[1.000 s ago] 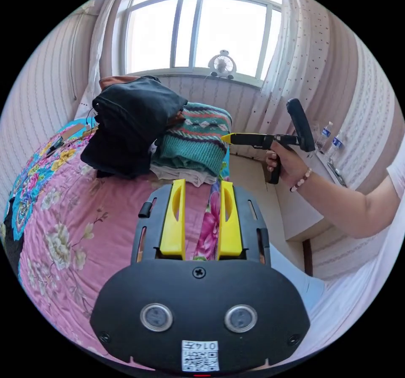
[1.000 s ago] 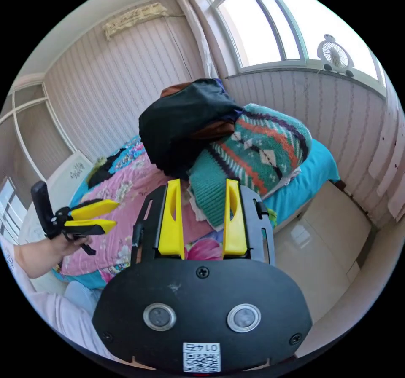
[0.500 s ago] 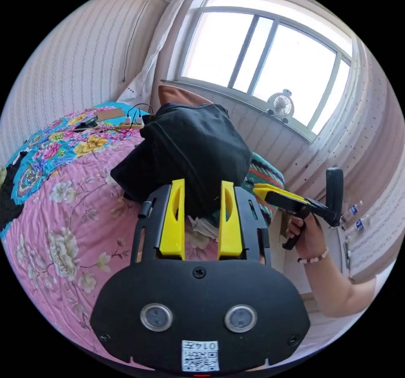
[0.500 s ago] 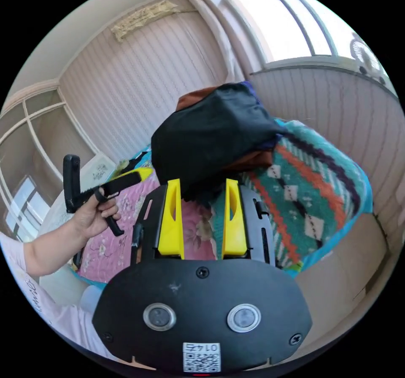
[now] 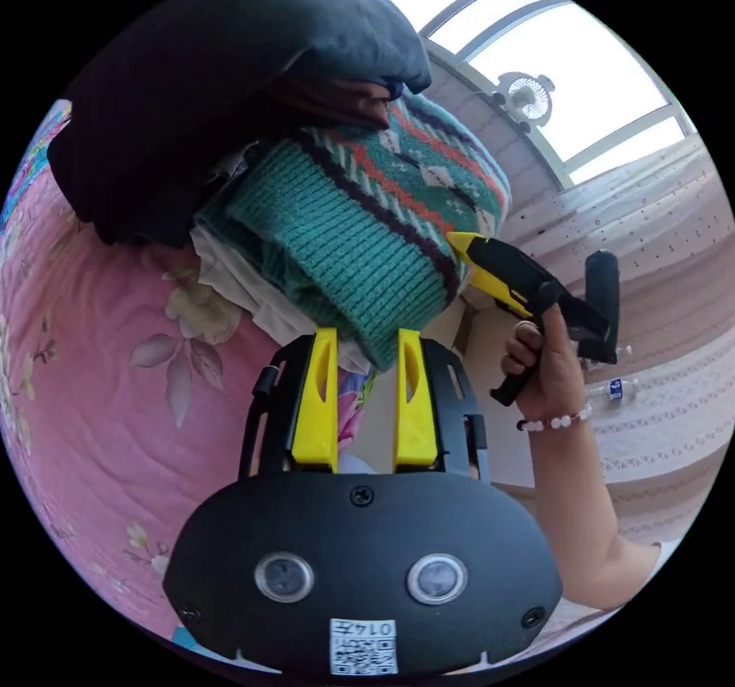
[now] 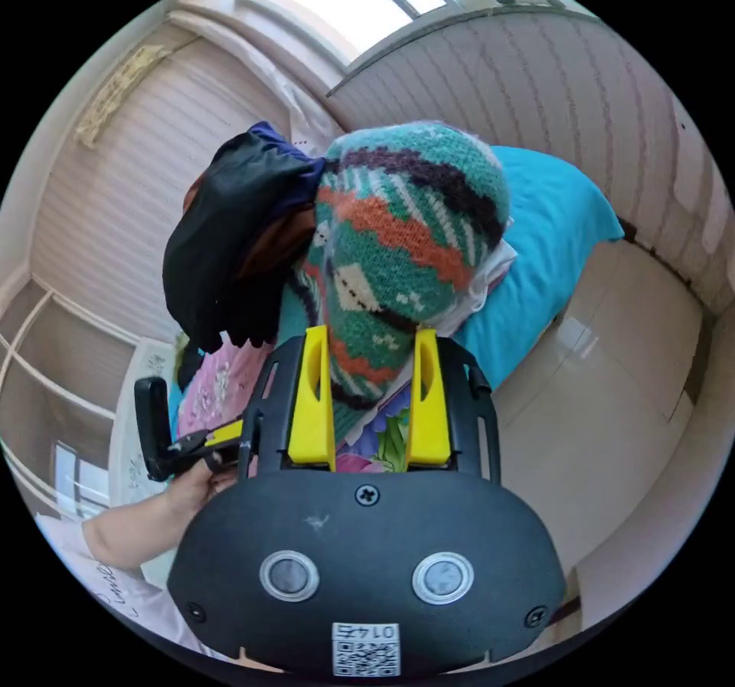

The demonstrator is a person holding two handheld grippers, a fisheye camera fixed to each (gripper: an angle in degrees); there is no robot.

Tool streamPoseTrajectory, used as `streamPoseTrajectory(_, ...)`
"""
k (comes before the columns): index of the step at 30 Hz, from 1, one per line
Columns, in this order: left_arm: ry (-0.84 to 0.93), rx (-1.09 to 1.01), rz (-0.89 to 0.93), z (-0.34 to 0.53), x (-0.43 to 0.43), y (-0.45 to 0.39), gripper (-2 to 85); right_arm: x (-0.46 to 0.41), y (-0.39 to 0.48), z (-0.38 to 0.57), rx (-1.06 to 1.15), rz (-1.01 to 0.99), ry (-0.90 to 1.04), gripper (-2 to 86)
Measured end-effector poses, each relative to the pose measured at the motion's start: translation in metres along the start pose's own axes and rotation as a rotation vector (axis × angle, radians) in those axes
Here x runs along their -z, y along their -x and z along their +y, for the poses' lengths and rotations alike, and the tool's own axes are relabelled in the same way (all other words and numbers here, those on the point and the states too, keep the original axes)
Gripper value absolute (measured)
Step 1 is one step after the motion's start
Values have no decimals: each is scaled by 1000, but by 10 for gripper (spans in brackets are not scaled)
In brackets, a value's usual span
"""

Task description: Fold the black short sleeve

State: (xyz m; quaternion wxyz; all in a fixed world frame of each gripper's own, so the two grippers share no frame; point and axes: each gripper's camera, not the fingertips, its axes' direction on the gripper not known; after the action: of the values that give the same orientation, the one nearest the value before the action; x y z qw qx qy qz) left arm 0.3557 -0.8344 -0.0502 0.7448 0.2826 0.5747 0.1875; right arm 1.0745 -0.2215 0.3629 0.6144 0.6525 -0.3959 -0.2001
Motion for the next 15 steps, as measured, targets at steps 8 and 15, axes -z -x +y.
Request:
streamPoseTrajectory(8, -193, -208, 50, -3, 48, -13, 25, 82, 90, 5, 372, 153, -149, 44)
streamPoseTrajectory(15, -173, -185, 31, 37, 43, 21, 6, 43, 69, 58, 242, 88, 40, 53)
